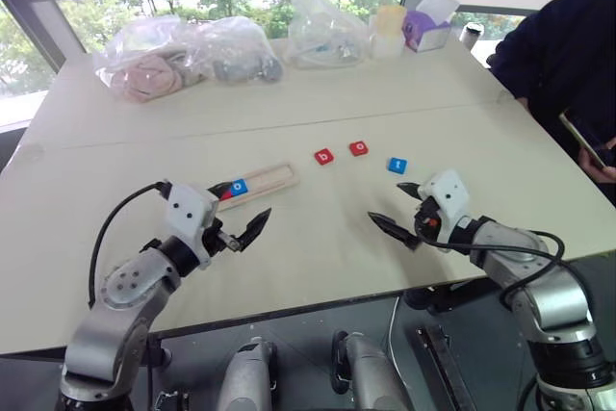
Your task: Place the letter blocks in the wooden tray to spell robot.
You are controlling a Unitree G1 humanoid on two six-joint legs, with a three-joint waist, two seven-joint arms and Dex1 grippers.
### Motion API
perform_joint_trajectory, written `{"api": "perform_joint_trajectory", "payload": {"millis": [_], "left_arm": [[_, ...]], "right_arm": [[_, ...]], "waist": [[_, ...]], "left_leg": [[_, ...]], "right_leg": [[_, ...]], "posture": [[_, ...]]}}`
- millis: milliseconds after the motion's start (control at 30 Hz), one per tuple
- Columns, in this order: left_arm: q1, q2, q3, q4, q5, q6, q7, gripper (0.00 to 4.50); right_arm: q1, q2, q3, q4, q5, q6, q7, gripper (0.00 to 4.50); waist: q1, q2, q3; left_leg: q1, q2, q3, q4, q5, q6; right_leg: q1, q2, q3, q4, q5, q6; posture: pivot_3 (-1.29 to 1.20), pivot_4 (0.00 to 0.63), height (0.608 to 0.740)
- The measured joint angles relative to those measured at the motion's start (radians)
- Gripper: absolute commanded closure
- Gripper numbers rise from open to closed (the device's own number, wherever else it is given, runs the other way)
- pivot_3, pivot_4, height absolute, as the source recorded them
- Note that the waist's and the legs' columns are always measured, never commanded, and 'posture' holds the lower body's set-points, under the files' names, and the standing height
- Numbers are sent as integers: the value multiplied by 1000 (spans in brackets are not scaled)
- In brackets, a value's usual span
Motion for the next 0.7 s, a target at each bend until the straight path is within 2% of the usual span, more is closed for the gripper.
{"api": "perform_joint_trajectory", "payload": {"millis": [100,200,333,500,700], "left_arm": [[-94,139,39,121,-38,1,-123,0],[-154,224,71,218,-59,-6,-225,0],[-339,347,12,565,-30,-126,-499,0],[-560,339,-114,1006,96,-354,-703,0],[-735,278,-210,1379,223,-567,-834,0]], "right_arm": [[-2,-2,20,0,-1,0,12,26],[-2,-2,27,0,-1,0,15,26],[-21,0,35,2,-1,-2,14,26],[-15,7,47,-15,3,4,8,26],[18,18,53,-100,22,34,-6,26]], "waist": [[-1,0,0],[-3,0,0],[0,0,0],[2,0,0],[1,-1,0]], "left_leg": [[0,0,0,0,-1,-2],[0,0,1,0,-1,-2],[0,-2,2,-1,-1,-2],[-1,-6,2,-1,0,1],[-4,-7,2,-1,0,2]], "right_leg": [[0,1,0,0,0,0],[0,0,0,0,0,0],[-2,-2,-1,0,0,0],[-1,-7,-1,0,0,0],[-3,-7,-2,2,0,1]], "posture": [[0,150,725],[0,150,725],[0,150,725],[0,150,725],[0,150,725]]}}
